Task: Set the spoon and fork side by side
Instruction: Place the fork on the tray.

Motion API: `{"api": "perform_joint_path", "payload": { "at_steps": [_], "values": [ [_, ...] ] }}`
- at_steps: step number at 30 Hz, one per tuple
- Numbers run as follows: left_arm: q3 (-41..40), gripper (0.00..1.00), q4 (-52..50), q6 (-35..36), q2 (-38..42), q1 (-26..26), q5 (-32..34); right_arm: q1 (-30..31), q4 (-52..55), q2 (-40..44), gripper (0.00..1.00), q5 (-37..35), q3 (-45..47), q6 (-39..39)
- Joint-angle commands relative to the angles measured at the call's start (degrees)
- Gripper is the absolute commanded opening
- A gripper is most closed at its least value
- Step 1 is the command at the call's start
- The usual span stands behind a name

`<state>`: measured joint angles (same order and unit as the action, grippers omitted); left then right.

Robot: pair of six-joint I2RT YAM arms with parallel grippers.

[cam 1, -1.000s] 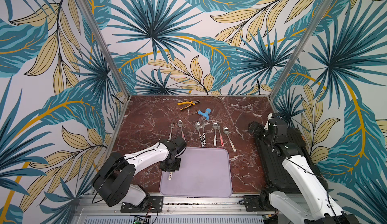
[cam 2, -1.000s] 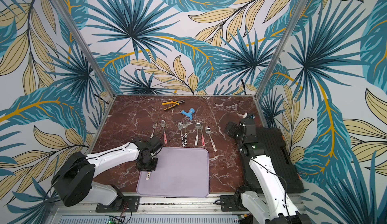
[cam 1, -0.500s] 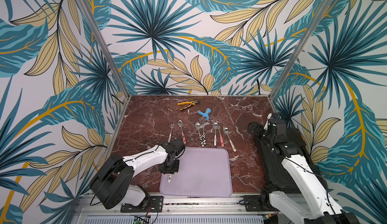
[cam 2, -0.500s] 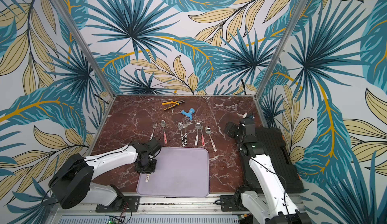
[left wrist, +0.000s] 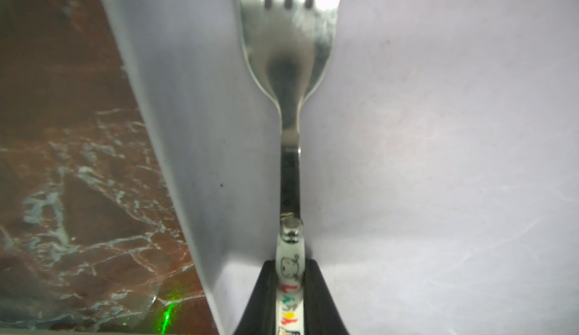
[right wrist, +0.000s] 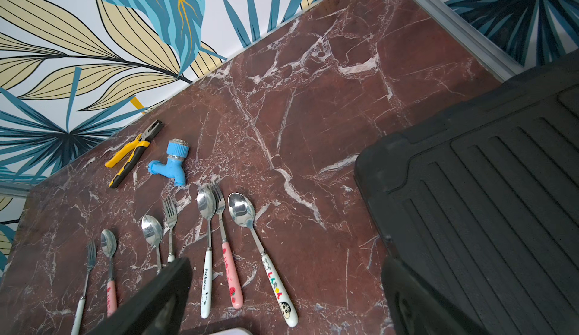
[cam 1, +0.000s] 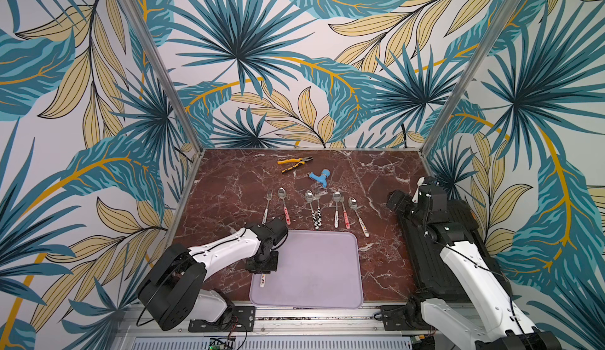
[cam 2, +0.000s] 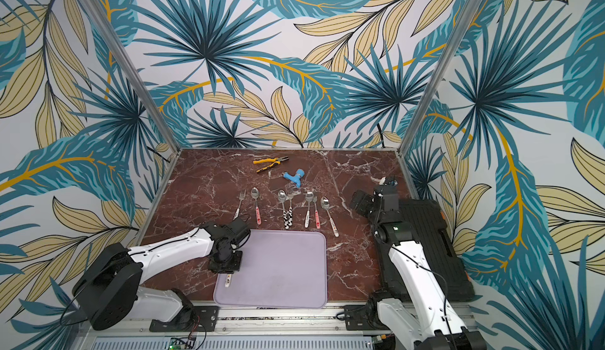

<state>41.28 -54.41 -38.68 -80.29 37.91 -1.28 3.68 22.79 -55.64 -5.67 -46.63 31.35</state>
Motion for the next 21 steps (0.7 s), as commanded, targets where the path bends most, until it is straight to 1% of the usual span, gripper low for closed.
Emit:
{"api": "perform_joint_path", "payload": {
  "at_steps": [1, 4, 9, 12, 17, 21],
  "values": [
    [-0.2, 0.15, -1.7, -0.8, 0.7, 0.3, 1.1, -0.2, -0.5, -0.3, 0.99, 0.5, 1.2, 0.2],
    [-0.1, 0.25, -2.1, -1.2, 0.7, 0.5, 1.6, -0.1, -0.6, -0.4, 0.99, 0.7, 1.2, 0.3],
    [0.9, 0.36, -3.4, -1.5, 1.2, 0.6, 2.2, -0.2, -0.7, -0.5, 1.0, 0.8, 1.3, 0.4],
    [2.3, 0.39, -4.5, -1.5, 2.0, 0.6, 2.1, -0.2, -0.9, -0.6, 1.0, 1.2, 1.3, 0.4],
    [7.0, 0.43, -6.7, -1.6, 4.0, 1.6, 1.8, -0.2, -0.9, -1.1, 0.99, 1.9, 1.4, 0.3],
    [12.6, 0.46, -8.3, -0.5, 3.9, 2.5, 0.9, -0.2, -1.2, -3.1, 1.0, 5.6, 1.3, -0.8]
  ]
}}
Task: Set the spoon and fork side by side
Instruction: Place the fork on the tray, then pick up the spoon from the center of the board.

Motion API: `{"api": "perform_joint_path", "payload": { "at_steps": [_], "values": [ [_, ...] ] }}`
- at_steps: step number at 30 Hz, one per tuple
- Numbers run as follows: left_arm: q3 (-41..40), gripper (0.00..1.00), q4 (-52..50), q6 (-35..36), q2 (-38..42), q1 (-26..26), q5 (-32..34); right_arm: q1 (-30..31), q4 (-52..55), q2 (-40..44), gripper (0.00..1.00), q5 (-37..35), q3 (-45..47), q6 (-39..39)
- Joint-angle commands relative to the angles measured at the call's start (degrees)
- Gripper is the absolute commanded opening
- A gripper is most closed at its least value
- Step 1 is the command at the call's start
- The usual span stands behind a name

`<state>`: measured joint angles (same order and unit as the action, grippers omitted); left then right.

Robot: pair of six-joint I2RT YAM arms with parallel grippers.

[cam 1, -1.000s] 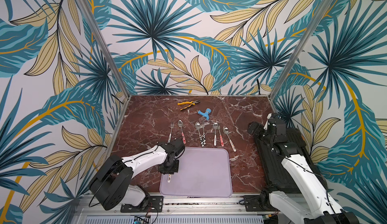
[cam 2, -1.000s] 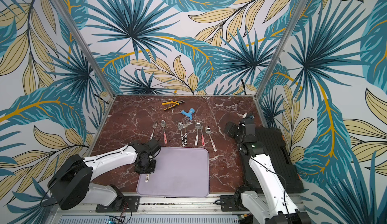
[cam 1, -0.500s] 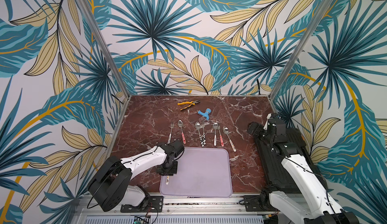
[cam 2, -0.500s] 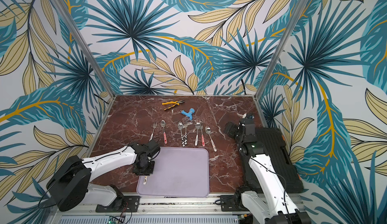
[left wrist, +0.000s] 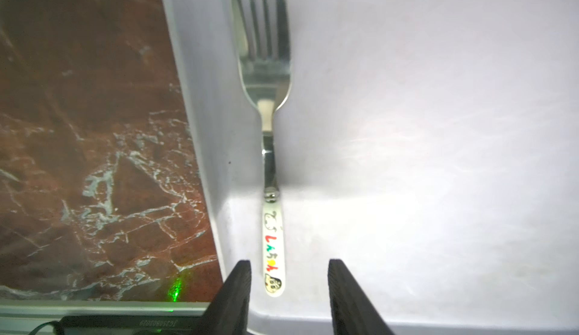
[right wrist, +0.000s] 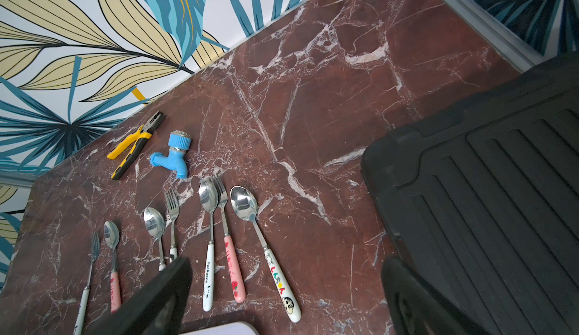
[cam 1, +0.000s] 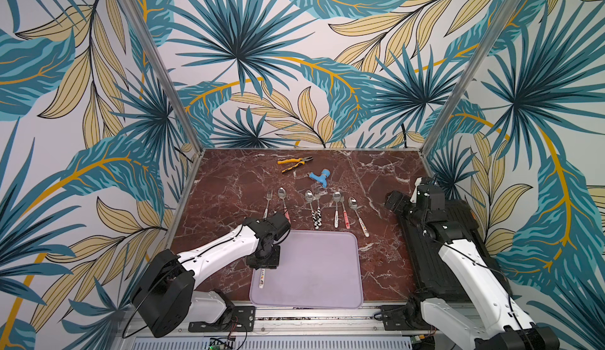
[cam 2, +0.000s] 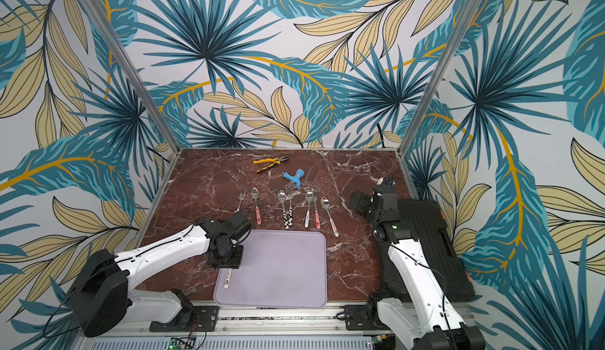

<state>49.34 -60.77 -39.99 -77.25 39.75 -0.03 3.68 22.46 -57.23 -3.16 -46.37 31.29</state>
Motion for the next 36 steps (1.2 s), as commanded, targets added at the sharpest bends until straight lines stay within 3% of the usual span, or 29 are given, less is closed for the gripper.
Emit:
{"api": "perform_joint_path", "payload": {
  "at_steps": [1, 8, 13, 22, 29, 36],
  "values": [
    [5.8, 0.46, -2.1, 1.0, 0.7, 0.8, -0.3, -0.1, -0.4, -2.5, 1.0, 4.2, 0.5, -1.0],
    [16.0, 0.47, 0.6, 2.7, -4.6, 1.3, -4.0, 0.0, 4.4, -11.5, 0.99, 12.6, -3.2, -2.6],
    [23.6, 0.47, 5.0, 2.9, -12.0, 2.4, -7.1, 0.0, 5.3, -13.0, 1.0, 11.5, -3.4, -2.4],
    [45.5, 0.46, 7.6, 0.3, -33.7, 7.4, -11.6, 0.1, 6.1, -3.4, 1.0, 1.5, -0.8, -1.2],
    [64.2, 0.46, 3.4, -4.3, -50.1, 10.3, -16.2, 0.0, 9.3, 5.3, 0.99, -6.0, 0.7, 0.1],
    [77.6, 0.46, 1.9, -8.6, -59.1, 11.6, -18.3, 0.1, 9.4, 10.7, 1.0, -8.2, 2.5, 2.3]
  ]
}}
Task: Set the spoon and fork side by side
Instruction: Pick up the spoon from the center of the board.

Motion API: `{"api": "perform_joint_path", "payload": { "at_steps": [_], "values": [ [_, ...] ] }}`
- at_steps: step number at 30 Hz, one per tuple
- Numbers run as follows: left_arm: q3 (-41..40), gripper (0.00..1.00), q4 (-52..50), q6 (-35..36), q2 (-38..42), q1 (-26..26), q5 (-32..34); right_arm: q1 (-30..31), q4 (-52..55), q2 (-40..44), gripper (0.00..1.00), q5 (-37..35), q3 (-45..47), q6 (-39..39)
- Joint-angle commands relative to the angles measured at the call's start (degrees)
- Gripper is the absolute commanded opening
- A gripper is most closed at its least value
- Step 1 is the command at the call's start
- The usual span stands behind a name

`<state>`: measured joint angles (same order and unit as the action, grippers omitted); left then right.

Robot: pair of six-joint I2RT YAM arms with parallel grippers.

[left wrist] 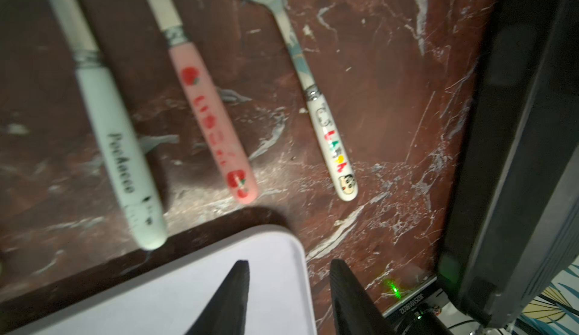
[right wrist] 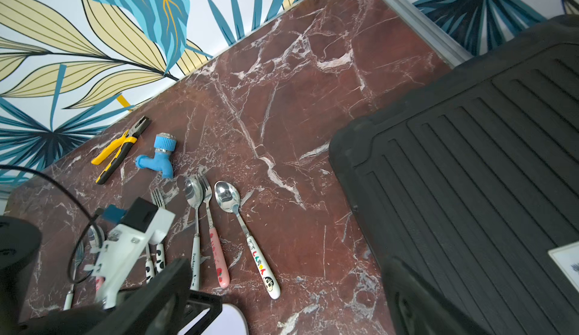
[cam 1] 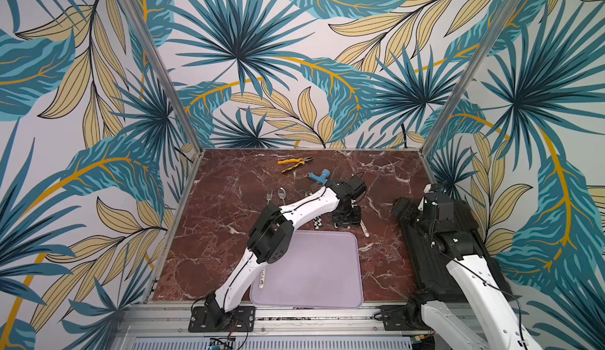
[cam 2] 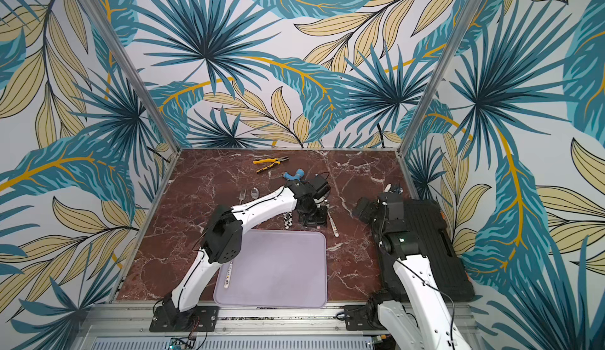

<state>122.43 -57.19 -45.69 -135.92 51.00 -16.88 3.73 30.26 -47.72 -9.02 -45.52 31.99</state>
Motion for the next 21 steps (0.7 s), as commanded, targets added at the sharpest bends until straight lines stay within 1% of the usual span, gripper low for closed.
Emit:
{"api": "perform_joint_path", "payload": {
  "at_steps": [1, 5, 8, 10, 13, 17, 21],
  "values": [
    [5.7, 0.45, -1.8, -3.6, -2.8, 0.4, -1.4, 0.0, 1.6, 1.5, 1.0, -2.3, 1.9, 1.7],
    [9.4, 0.43, -1.7, -5.0, -6.2, 0.5, -1.7, 0.0, 1.5, 2.4, 1.0, -0.4, 2.7, 2.9],
    [10.5, 0.43, -0.1, -6.2, -7.5, 0.5, -2.0, 0.0, -0.1, 1.6, 0.99, 5.7, 3.9, 3.9],
    [11.7, 0.43, 0.5, -6.9, -8.7, 0.5, -2.2, 0.0, 0.1, 0.8, 0.99, 7.8, 4.4, 4.0],
    [15.7, 0.43, -0.7, -7.5, -11.3, 0.6, -2.1, 0.0, 0.5, 0.4, 0.99, 8.1, 4.9, 3.5],
    [17.9, 0.43, -0.1, -8.8, -13.3, 0.6, -1.4, 0.0, 0.8, 1.4, 0.99, 8.0, 5.1, 2.8],
    [20.7, 0.42, -1.9, -9.4, -15.5, 0.7, 1.1, 0.0, 1.0, 2.3, 0.99, 7.2, 5.3, 2.7]
  ]
}}
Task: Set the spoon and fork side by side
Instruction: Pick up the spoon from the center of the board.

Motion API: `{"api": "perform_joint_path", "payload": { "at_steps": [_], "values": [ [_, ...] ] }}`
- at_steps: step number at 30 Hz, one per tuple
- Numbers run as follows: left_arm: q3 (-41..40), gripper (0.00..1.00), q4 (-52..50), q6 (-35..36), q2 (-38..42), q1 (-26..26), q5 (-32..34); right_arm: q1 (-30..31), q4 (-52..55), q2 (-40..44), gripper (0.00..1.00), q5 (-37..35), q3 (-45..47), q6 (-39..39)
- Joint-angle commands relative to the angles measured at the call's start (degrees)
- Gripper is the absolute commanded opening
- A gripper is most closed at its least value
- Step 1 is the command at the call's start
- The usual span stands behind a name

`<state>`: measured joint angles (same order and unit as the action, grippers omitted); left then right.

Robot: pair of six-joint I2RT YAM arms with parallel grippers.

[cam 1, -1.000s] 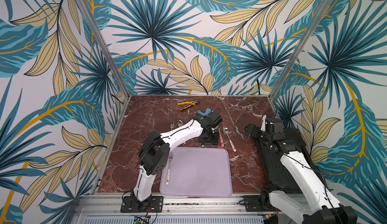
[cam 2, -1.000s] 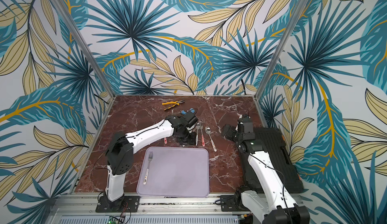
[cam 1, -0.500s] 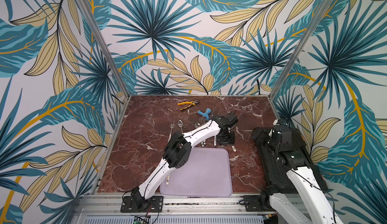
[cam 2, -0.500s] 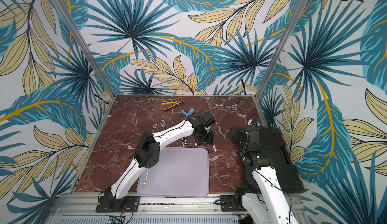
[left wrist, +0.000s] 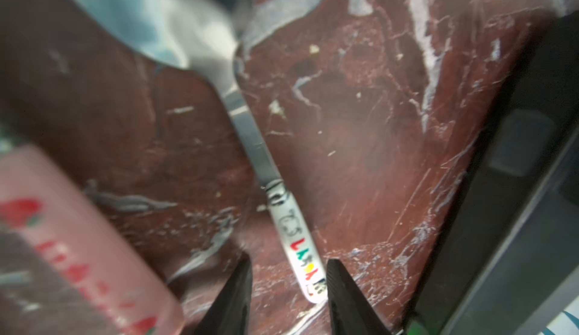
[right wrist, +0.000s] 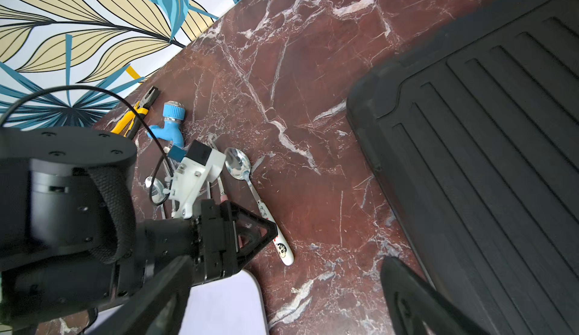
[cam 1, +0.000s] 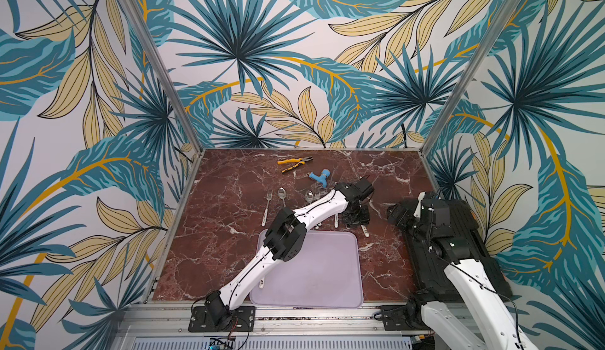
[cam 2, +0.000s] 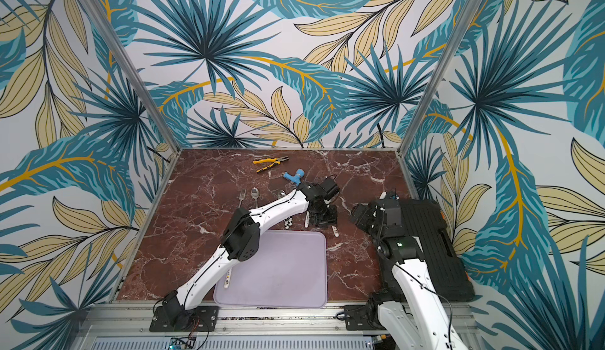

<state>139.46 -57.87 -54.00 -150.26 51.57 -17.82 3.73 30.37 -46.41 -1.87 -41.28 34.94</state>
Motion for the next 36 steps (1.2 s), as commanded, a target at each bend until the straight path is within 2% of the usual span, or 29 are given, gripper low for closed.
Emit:
{"api": "perform_joint_path", "payload": {
  "at_steps": [1, 12, 20, 25, 33, 36],
  "values": [
    [4.4, 0.41, -1.7, -1.2, -1.5, 0.1, 2.7, 0.0, 0.9, 1.0, 0.99, -0.1, 0.9, -0.3],
    [7.9, 0.38, -5.0, 0.3, -4.7, 0.5, 9.6, 0.0, -0.1, 2.1, 1.0, -0.5, 1.6, -0.2],
    [9.0, 0.35, -7.7, 1.9, -6.5, 0.6, 11.6, 0.0, -0.5, 3.4, 1.0, 0.2, 2.1, 0.1],
    [9.4, 0.31, -9.5, 3.8, -7.5, 0.6, 12.1, 0.0, -0.9, 4.0, 1.0, 1.5, 2.5, 0.5],
    [10.0, 0.17, -11.8, 6.8, -7.3, 0.4, 13.4, 0.0, -2.2, 1.2, 0.98, 5.4, 2.6, 1.0],
    [10.0, 0.16, -12.1, 7.8, -6.8, 0.0, 14.0, 0.0, -2.3, 0.8, 0.98, 5.2, 2.5, 1.0]
  ]
}}
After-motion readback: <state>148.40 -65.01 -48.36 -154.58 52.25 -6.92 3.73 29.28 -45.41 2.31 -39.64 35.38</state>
